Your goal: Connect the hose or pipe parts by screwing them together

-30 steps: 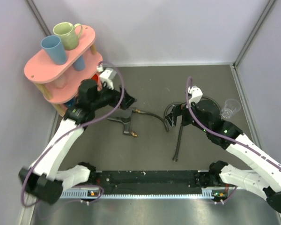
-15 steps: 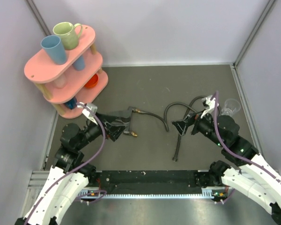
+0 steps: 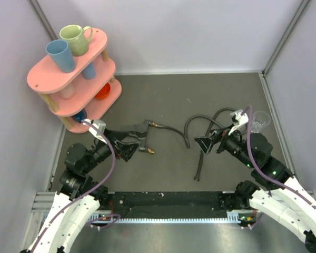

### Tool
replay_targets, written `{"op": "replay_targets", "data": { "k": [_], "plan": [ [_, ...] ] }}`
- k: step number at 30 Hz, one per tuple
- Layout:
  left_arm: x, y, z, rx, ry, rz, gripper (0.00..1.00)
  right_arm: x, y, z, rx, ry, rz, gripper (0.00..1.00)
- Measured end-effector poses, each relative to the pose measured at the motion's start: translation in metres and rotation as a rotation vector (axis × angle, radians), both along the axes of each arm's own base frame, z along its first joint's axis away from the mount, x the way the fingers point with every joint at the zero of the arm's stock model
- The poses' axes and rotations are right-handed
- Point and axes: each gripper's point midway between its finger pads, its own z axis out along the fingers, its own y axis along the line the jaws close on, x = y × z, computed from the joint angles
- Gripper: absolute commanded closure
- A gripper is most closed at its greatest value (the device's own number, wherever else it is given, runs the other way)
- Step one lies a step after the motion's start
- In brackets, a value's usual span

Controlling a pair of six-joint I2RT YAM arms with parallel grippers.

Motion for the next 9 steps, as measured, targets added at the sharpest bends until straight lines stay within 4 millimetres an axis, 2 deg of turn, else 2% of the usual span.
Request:
{"op": "replay_targets", "data": {
  "k": [9],
  "plan": [
    [0.0013,0.0059,-0.0012,0.020,-0.004,0.035,0.01,0.0007,0.0003,-0.0006,-0.003,0.000,0.000,0.01]
  ]
}}
